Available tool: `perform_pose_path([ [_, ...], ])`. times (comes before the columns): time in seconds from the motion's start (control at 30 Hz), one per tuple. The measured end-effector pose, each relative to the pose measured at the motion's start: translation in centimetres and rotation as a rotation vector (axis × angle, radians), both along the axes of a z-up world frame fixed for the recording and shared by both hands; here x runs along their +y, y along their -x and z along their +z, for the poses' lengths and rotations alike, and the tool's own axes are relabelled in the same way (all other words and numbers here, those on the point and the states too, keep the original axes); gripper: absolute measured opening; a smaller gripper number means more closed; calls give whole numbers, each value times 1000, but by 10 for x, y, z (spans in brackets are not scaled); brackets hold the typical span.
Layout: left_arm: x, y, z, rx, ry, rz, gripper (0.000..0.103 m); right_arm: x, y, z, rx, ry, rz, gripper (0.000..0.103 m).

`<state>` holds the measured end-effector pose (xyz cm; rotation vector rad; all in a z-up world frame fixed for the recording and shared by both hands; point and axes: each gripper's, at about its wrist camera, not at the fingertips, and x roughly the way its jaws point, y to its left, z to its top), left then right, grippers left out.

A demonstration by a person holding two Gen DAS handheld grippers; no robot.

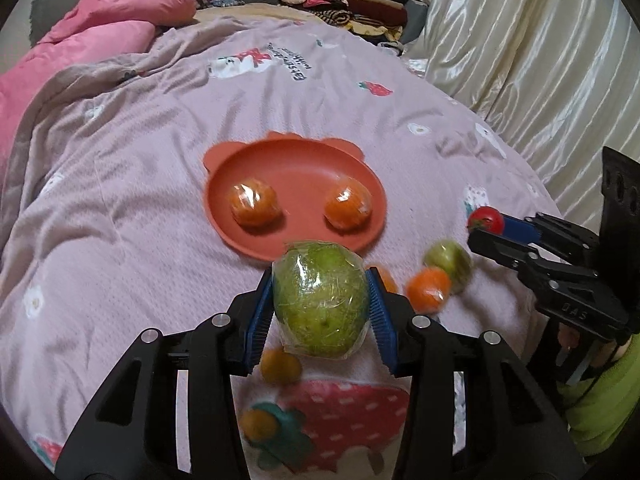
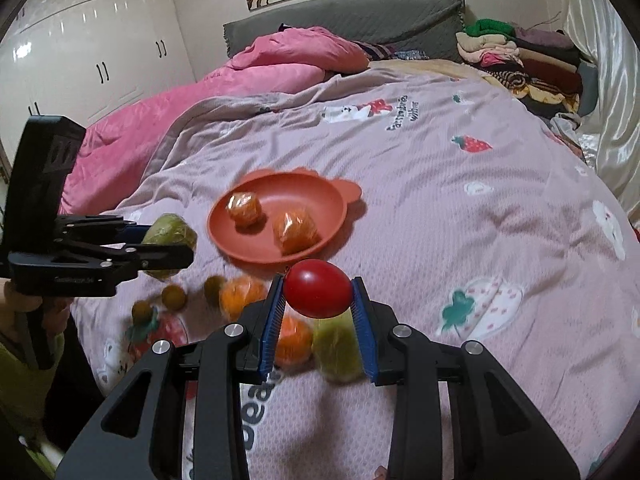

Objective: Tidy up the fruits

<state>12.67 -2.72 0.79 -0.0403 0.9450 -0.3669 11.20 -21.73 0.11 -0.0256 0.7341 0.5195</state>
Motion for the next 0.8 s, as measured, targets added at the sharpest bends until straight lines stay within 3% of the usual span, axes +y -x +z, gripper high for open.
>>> perform_pose_path([
  [0.43, 4, -33, -8, 28, 10, -28, 36, 19, -35, 12, -17, 23, 4, 32],
  [0.8, -8, -57, -12, 21, -28, -67, 36, 30, -63, 18, -24, 34, 11, 32],
])
